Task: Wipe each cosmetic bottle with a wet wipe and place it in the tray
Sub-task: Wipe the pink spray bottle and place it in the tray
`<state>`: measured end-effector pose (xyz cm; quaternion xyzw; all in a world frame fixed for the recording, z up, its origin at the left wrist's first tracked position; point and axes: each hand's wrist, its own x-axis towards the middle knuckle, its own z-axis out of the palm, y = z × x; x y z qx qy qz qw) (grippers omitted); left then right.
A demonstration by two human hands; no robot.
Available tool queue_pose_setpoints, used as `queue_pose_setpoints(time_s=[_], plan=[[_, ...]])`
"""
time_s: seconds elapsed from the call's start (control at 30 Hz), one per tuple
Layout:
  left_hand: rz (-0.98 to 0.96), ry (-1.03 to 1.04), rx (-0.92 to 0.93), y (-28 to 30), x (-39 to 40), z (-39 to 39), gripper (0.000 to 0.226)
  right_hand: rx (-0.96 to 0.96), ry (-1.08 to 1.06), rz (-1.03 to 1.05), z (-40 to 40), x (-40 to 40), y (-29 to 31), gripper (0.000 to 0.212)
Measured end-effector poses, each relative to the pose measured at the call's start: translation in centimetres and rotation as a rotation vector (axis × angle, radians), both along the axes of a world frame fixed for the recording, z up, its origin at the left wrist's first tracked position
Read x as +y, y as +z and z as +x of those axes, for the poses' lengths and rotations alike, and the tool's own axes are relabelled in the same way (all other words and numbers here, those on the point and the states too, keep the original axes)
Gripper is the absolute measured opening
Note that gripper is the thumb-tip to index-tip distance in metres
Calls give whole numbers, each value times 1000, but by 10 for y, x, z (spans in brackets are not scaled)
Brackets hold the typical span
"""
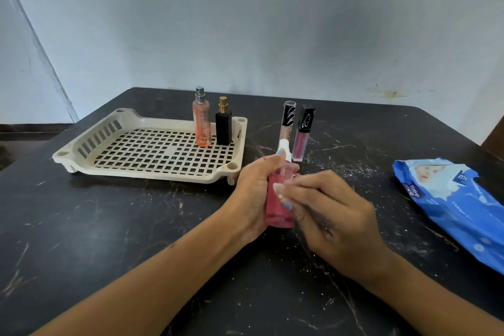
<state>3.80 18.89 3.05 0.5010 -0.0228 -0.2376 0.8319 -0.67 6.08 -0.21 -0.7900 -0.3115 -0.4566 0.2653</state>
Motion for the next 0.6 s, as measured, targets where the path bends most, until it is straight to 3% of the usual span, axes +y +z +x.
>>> queue_pose_setpoints(time_s=[0.2, 0.43, 0.6], plan=[[-43, 21, -3, 0, -4, -6, 43, 99, -106, 195, 3, -4, 2, 23], [-94, 74, 53, -1, -3, 3, 50, 51, 30, 66, -4, -1, 1, 14], [-41, 47, -27, -2, -3, 3, 49, 127, -18, 183, 0, -4, 0, 15]])
